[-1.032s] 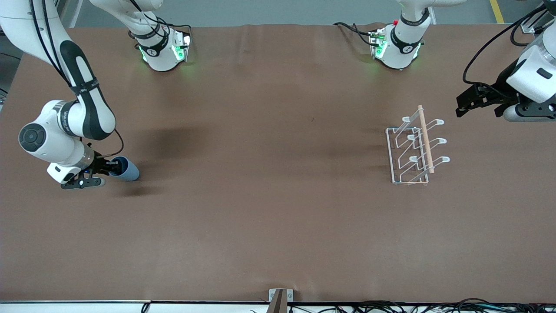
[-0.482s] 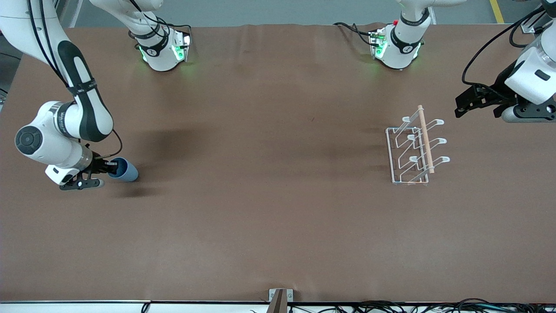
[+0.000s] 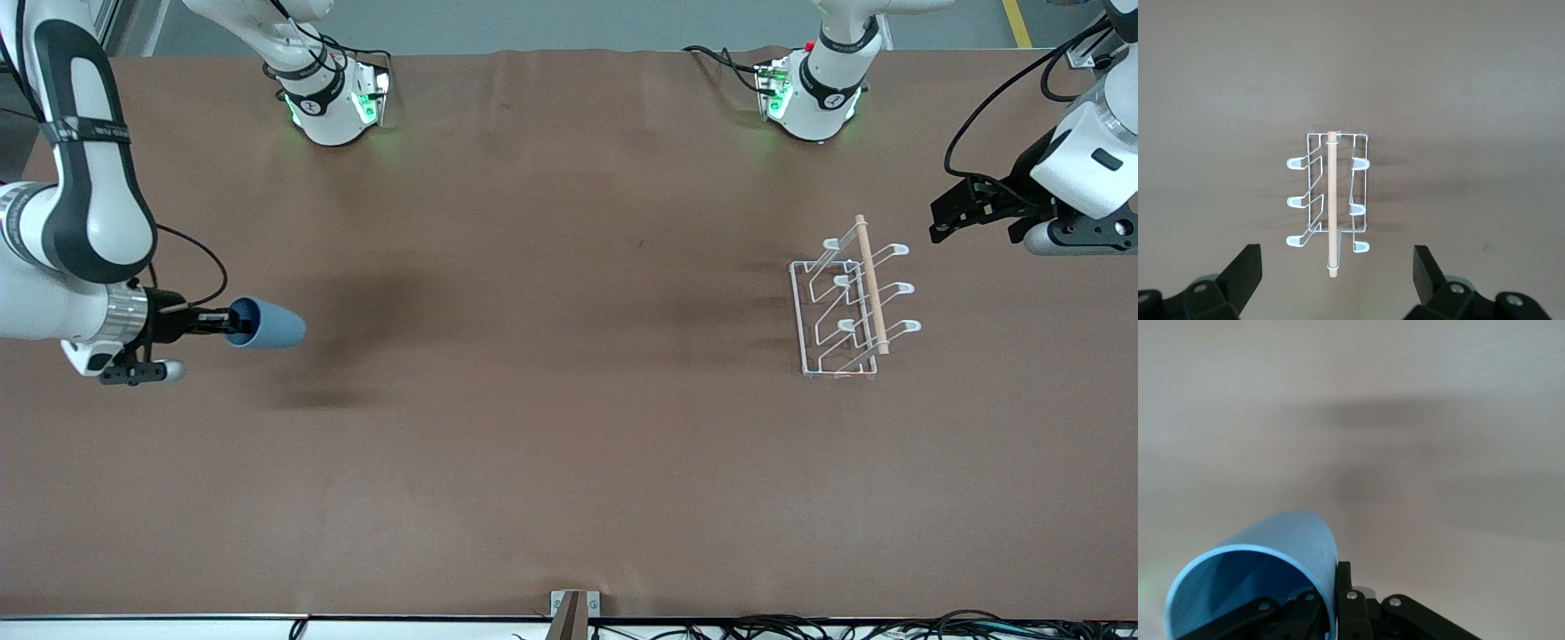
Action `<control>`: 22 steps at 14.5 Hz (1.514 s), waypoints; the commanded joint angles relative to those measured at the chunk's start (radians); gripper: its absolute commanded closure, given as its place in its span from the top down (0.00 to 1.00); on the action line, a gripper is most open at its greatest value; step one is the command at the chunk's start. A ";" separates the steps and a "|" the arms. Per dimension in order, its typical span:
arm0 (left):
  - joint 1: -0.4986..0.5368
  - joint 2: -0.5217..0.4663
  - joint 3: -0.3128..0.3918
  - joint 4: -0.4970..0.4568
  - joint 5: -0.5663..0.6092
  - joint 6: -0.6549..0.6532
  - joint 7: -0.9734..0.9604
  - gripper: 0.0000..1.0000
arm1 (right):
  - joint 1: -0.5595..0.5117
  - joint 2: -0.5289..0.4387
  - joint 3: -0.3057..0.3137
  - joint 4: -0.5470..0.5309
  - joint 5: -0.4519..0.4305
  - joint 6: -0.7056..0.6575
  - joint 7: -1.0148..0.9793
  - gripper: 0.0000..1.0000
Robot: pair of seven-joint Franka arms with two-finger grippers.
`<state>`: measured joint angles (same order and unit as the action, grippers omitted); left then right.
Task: Hang cup on cup holder
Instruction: 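Carry the cup toward center while the left gripper reaches toward it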
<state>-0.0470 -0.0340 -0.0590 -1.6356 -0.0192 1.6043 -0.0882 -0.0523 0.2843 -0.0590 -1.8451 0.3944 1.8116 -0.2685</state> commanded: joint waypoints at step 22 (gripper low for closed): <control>-0.217 0.228 -0.317 0.131 -0.300 0.043 0.605 1.00 | 0.532 0.070 0.004 -0.082 1.144 -0.086 0.120 0.01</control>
<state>-0.2362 0.1011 -0.3697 -1.5767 -0.2886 1.6375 0.5086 0.4723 0.3700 -0.0469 -1.9124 1.5097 1.7216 -0.1543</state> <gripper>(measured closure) 0.000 0.947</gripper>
